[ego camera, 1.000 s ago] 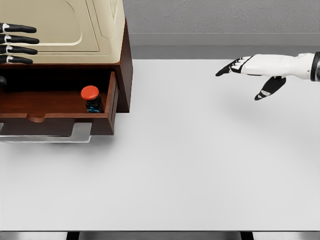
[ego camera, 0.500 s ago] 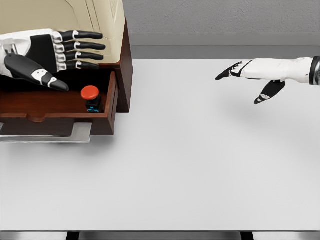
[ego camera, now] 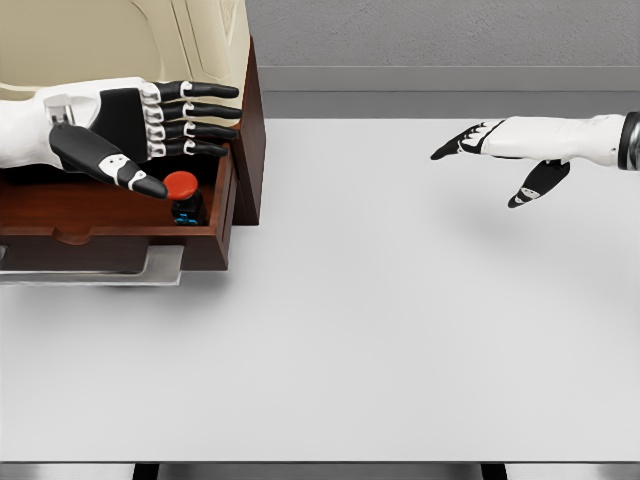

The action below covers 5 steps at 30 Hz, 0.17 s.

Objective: Open the cabinet drawer with left arm, and place a switch into the drawer with right arm

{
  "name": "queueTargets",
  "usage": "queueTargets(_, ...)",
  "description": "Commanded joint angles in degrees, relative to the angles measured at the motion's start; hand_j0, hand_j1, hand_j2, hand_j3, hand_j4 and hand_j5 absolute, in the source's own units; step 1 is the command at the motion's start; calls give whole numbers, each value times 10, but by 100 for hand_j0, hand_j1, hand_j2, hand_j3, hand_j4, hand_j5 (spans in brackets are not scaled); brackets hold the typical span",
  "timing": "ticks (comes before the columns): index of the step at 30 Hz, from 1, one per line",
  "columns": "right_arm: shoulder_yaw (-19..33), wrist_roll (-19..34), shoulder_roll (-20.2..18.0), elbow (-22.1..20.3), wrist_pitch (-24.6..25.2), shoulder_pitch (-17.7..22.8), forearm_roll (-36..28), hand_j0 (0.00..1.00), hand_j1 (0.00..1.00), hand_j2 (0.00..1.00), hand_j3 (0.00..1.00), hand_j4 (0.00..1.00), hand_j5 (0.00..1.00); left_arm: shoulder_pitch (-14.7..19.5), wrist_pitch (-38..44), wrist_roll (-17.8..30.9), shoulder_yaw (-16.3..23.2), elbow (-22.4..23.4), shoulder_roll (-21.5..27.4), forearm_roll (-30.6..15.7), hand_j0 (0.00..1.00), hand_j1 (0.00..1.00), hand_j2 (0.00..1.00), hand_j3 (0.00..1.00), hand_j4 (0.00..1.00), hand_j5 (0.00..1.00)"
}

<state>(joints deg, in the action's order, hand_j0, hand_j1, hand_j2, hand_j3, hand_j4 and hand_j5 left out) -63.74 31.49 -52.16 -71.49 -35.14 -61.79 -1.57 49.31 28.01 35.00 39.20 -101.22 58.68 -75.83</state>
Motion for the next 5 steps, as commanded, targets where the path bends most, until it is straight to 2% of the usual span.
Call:
queueTargets(1,1,0,0,-1,1,0,-4,100,100,100,100,100,100,0,0,0,-1,1,0,-4,100,100,100,100,100,100)
queueTargets(5,1,0,0,-1,1,0,-3,100,100,100,100,100,100,0,2,0,0,1,3,-1,100,100,100,100,100,100)
